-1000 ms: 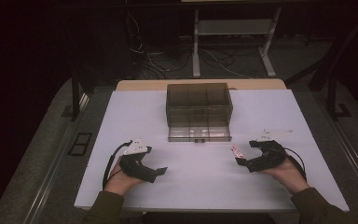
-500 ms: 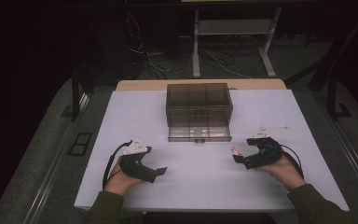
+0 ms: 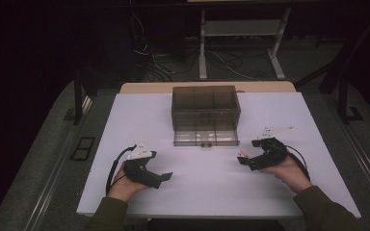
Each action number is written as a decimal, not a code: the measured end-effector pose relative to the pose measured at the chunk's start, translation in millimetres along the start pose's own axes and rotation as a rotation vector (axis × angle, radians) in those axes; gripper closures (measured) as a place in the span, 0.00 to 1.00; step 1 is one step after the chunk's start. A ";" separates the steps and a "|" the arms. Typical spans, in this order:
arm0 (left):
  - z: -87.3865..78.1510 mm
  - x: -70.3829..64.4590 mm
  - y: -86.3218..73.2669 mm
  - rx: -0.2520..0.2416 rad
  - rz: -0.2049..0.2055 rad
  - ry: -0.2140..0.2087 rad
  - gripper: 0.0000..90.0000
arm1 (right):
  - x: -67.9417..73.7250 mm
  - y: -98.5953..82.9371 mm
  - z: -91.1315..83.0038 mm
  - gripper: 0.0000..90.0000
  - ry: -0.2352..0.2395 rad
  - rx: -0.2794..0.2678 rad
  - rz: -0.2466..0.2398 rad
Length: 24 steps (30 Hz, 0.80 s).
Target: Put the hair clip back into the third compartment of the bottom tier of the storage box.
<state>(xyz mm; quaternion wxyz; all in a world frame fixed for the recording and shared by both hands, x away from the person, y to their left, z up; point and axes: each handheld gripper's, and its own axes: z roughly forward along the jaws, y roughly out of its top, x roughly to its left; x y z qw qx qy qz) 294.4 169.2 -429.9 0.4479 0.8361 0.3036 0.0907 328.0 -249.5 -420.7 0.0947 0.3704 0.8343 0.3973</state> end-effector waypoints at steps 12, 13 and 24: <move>0.2 -0.2 0.0 0.000 0.002 -0.003 0.00 | -1.4 -0.6 6.7 0.16 -0.021 0.030 -0.009; 0.3 -0.1 0.1 -0.001 0.001 -0.003 0.00 | -2.3 -1.0 7.0 0.19 -0.025 0.039 -0.006; 0.6 0.2 -0.3 -0.002 0.000 -0.005 0.00 | -6.3 -3.1 12.0 0.38 -0.027 0.071 -0.024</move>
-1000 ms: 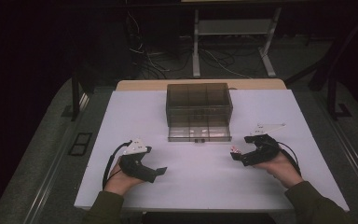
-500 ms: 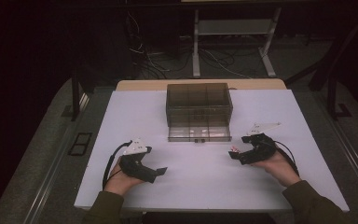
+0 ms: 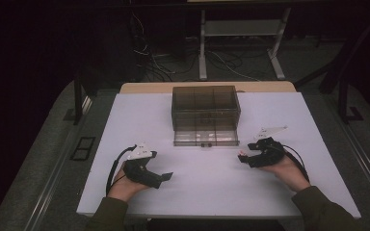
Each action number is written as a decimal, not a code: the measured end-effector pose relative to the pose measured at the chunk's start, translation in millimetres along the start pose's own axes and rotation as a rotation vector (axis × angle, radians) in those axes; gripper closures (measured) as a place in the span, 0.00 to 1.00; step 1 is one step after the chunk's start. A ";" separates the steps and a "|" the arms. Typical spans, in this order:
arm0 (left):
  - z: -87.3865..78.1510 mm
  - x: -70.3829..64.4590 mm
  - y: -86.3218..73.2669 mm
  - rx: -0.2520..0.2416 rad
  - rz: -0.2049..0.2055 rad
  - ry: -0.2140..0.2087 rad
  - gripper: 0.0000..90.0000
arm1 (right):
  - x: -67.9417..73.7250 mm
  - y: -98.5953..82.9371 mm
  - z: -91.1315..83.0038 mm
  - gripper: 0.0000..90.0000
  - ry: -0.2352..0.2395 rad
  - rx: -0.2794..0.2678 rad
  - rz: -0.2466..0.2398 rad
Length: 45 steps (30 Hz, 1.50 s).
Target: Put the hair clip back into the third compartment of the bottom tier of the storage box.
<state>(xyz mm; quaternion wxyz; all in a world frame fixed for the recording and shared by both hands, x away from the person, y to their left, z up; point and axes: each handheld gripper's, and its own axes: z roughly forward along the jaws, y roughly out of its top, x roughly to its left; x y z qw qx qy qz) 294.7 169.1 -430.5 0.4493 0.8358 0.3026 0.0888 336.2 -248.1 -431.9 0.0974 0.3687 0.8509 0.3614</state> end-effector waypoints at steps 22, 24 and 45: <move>1.2 0.2 -0.6 0.003 0.000 -0.003 0.00 | -2.4 -5.4 10.4 0.61 -0.007 0.052 -0.017; 1.1 0.1 -0.6 0.003 0.000 -0.004 0.00 | -2.4 -5.9 10.9 0.63 -0.010 0.057 -0.021; 0.6 0.1 -0.5 0.001 0.001 -0.003 0.00 | -0.5 -7.2 11.7 0.73 -0.031 0.066 -0.042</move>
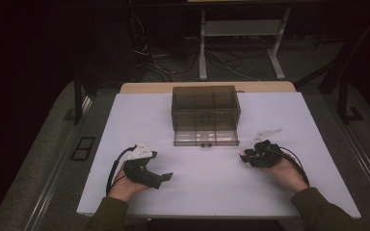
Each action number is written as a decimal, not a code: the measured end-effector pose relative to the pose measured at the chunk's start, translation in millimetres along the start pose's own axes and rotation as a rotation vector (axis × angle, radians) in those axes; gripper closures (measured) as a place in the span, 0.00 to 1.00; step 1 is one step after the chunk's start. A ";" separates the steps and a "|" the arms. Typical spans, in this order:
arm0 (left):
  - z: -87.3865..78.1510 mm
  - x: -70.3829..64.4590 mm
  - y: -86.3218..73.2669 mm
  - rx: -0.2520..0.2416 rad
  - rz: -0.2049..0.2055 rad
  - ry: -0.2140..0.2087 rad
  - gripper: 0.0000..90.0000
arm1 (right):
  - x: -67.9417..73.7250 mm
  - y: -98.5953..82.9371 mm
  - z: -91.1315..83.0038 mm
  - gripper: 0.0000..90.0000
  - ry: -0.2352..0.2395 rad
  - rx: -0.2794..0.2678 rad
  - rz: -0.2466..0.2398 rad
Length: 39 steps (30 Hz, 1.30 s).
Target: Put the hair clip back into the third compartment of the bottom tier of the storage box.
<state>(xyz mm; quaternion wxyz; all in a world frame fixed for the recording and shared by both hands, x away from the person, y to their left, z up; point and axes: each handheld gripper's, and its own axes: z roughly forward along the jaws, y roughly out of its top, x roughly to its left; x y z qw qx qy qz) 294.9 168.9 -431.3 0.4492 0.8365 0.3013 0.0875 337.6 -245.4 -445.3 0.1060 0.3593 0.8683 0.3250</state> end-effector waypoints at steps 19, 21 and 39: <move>0.4 -0.1 -0.2 0.000 0.005 -0.006 0.00 | -2.7 0.5 -6.2 0.75 0.009 -0.020 0.000; 0.8 -0.2 -0.5 0.001 0.007 -0.008 0.00 | -3.1 0.6 -7.6 0.75 0.012 -0.026 0.004; 4.0 0.3 -6.4 -0.039 0.005 -0.053 0.00 | -7.3 3.2 -17.1 0.75 0.051 -0.051 0.031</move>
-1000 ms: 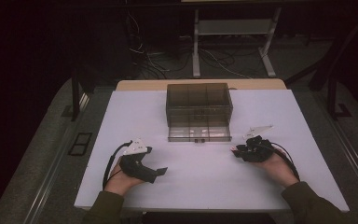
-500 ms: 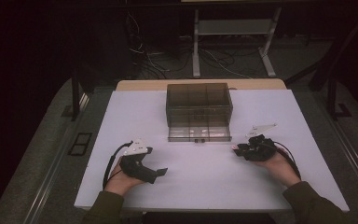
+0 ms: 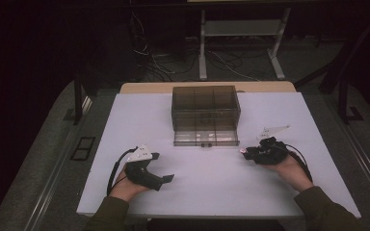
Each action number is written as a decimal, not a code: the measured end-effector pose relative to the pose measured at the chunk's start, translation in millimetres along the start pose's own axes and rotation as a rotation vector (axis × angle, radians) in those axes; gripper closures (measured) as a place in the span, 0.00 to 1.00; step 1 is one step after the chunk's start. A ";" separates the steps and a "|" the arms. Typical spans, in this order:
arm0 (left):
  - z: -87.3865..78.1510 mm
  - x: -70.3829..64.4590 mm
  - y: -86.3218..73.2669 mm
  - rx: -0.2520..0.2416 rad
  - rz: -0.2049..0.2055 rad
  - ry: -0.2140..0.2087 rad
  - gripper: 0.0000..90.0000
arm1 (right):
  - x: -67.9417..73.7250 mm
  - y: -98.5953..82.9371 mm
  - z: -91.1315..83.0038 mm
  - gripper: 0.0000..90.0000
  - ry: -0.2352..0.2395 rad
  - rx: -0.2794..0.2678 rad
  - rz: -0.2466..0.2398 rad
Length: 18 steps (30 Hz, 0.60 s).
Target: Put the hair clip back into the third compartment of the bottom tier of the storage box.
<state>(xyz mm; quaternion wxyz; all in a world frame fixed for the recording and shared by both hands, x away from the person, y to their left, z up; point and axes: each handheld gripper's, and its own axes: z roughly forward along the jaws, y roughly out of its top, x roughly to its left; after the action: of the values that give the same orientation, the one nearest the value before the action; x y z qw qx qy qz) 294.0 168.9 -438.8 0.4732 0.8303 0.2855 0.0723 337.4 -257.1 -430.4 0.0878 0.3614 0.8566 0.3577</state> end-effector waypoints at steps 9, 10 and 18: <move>0.5 -0.3 -0.9 0.000 -0.011 -0.002 0.00 | -0.5 4.0 -5.7 0.75 0.023 -0.018 0.007; 0.5 -0.2 -1.0 0.002 -0.011 -0.001 0.00 | -0.6 4.4 -6.1 0.75 0.026 -0.021 0.005; 0.3 0.1 -1.6 0.011 -0.016 0.005 0.00 | -4.0 9.3 -12.2 0.75 0.032 -0.033 0.013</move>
<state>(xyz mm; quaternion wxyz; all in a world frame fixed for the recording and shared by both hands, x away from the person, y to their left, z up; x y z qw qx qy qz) 293.5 169.4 -440.2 0.4687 0.8302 0.2938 0.0688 340.5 -262.0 -415.7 0.0776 0.3596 0.8496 0.3780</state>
